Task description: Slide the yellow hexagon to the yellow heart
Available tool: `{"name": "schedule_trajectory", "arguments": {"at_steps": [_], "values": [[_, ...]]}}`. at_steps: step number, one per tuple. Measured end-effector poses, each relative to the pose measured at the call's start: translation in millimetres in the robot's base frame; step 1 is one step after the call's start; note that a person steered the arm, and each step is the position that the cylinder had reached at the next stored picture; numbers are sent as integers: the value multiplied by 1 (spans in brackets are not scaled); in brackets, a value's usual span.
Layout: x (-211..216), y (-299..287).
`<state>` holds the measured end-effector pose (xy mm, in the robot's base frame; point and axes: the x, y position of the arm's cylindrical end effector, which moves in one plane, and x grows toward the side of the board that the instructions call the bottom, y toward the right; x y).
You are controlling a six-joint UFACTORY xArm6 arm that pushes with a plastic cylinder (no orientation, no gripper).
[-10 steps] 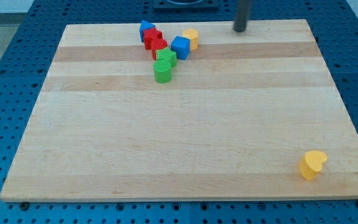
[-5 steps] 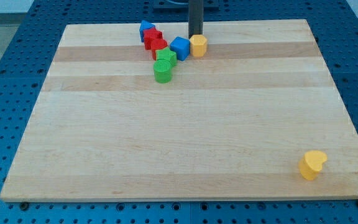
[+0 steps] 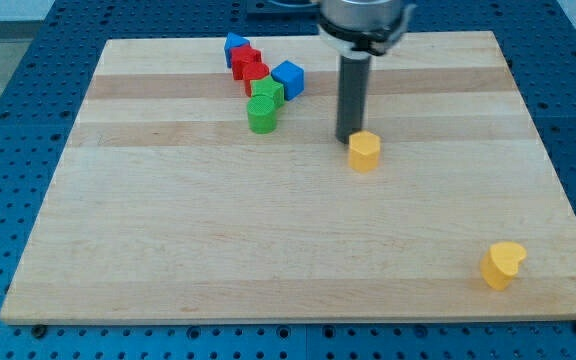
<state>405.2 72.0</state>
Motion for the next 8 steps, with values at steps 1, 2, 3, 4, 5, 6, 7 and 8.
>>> {"name": "schedule_trajectory", "arguments": {"at_steps": [1, 2, 3, 4, 5, 6, 7, 8], "values": [[30, 27], [70, 18], [103, 10], [134, 10], [158, 2], [160, 3], [157, 9], [138, 22]]}}
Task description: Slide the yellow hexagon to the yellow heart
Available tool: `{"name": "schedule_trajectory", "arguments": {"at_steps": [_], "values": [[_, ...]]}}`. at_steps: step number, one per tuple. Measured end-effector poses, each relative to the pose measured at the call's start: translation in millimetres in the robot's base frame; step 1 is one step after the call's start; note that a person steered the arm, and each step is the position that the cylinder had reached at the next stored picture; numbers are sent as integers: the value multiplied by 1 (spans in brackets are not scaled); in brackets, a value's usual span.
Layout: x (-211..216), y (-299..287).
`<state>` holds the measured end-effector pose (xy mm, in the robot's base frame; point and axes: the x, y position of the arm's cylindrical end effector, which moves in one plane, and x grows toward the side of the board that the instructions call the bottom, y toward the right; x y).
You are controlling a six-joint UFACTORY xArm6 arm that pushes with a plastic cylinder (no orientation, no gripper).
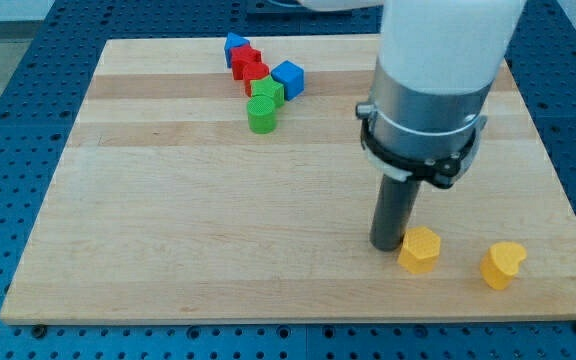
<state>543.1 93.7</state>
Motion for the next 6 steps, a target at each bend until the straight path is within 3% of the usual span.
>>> {"name": "schedule_trajectory", "arguments": {"at_steps": [6], "values": [[11, 46]]}}
